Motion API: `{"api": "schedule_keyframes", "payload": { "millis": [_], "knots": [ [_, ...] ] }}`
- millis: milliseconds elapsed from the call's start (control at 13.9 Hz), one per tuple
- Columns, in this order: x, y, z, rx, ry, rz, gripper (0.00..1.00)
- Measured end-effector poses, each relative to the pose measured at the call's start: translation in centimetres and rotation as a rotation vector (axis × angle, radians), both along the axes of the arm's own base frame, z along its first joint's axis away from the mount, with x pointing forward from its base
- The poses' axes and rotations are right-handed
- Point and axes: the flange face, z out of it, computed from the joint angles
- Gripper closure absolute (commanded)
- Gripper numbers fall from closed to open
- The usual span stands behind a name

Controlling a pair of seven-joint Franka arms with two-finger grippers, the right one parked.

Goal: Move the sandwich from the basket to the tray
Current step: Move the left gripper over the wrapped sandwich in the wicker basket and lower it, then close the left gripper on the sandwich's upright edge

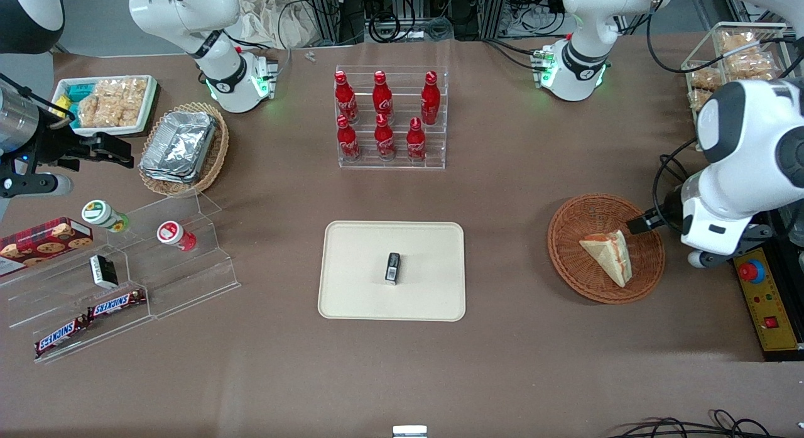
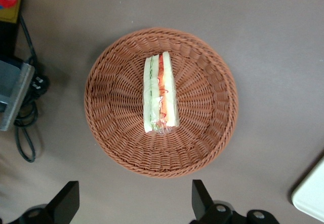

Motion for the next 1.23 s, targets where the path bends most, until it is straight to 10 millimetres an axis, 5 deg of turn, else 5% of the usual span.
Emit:
{"api": "schedule_keyframes", "payload": {
  "millis": [1009,1225],
  "knots": [
    [-2.3,1.1,-13.5,-0.029,-0.13,0.047,0.0],
    [-2.4,3.5,-16.2,-0.035,-0.145,0.09,0.0]
  ]
}}
